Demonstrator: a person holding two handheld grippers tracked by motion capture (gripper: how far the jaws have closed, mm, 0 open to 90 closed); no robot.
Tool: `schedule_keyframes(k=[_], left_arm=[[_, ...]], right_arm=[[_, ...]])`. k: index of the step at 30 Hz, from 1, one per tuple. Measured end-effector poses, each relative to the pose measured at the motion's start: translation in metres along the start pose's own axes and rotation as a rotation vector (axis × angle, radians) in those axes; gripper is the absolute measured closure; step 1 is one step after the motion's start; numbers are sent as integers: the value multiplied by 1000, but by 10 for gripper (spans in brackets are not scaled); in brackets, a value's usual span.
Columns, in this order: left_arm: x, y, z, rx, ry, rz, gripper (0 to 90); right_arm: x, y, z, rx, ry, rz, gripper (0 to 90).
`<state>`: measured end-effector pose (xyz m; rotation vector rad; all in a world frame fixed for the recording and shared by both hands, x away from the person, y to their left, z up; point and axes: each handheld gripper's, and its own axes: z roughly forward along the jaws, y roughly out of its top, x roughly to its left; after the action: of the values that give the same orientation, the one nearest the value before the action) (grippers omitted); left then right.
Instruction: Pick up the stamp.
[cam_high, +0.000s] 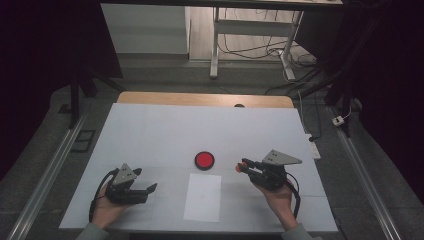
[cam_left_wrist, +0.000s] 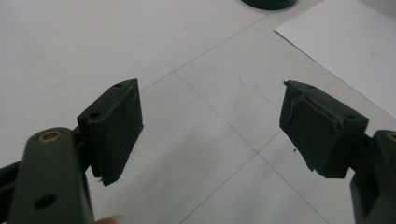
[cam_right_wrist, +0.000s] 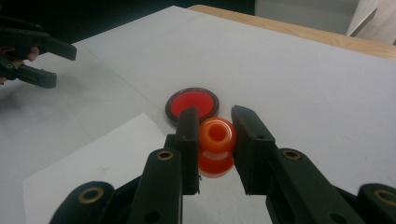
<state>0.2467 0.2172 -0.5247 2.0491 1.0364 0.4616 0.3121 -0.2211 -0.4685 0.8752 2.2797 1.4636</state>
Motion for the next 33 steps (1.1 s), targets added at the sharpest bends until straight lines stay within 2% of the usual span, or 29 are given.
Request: schedule_keyframes(k=[33], left_arm=[[-1, 0, 0, 0, -6, 1, 210]], right_arm=[[20, 5, 29, 24, 64, -32, 718]])
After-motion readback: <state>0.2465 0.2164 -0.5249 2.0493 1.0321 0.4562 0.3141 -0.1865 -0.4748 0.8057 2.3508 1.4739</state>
